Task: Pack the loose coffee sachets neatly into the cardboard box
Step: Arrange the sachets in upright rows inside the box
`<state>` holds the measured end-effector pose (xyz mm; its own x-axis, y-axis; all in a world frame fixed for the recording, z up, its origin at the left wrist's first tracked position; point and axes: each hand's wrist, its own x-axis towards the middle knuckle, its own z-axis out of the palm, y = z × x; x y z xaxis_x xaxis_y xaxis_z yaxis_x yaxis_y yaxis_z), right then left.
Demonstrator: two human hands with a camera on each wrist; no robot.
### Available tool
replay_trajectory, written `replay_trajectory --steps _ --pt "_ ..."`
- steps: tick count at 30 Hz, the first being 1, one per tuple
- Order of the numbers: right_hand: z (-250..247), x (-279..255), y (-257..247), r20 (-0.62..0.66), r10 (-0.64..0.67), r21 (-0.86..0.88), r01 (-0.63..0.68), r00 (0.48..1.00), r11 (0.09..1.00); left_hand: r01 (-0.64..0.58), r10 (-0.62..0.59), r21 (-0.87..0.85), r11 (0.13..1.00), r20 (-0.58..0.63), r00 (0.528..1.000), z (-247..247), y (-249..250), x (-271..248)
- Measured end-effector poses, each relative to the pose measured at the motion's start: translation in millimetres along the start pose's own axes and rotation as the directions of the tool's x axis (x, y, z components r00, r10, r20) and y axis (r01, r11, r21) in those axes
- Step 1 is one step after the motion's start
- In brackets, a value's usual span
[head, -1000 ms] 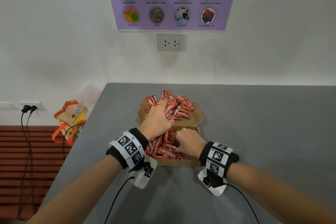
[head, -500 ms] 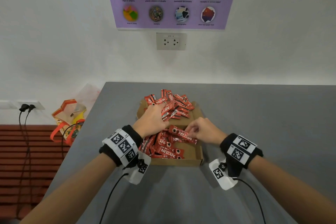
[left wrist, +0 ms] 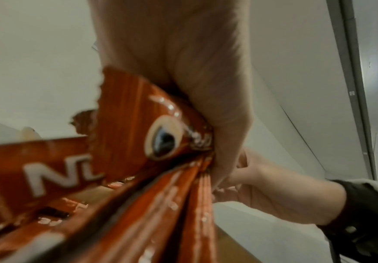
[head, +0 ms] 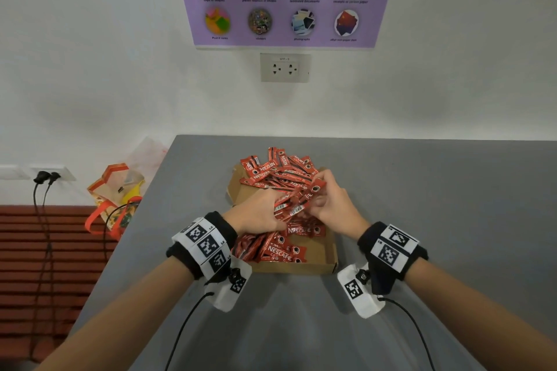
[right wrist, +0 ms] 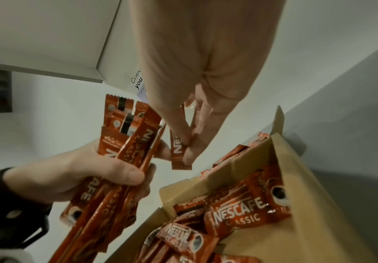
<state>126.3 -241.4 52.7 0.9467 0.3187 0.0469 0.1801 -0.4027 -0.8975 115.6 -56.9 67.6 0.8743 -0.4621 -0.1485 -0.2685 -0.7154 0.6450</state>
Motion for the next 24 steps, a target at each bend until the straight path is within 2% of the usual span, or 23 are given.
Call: replay_trajectory --steps 5,8,12,15,18,24 --pt "-6 -1 2 0.01 0.016 -0.029 -0.016 1.0 0.999 -0.02 0.02 0.035 0.999 0.01 1.0 2 -2 1" --pt "-16 0 5 0.018 -0.049 -0.071 0.05 0.999 0.996 -0.003 0.0 0.062 0.998 0.038 0.999 1 -4 3" --pt "-26 1 4 0.064 -0.118 -0.268 0.131 0.991 0.955 0.027 -0.038 0.161 0.987 0.065 0.997 -4 -2 6" --pt "-24 -3 7 0.133 -0.076 -0.31 0.114 0.988 0.944 0.03 -0.054 0.206 0.978 0.111 0.992 -5 1 7" --pt "-18 -4 13 0.198 0.008 -0.385 0.071 0.98 0.92 0.072 -0.124 0.255 0.964 0.194 0.973 -2 3 6" --pt "-2 -2 14 0.265 0.074 -0.581 0.098 0.961 0.808 0.104 -0.203 0.334 0.937 0.275 0.94 8 6 6"
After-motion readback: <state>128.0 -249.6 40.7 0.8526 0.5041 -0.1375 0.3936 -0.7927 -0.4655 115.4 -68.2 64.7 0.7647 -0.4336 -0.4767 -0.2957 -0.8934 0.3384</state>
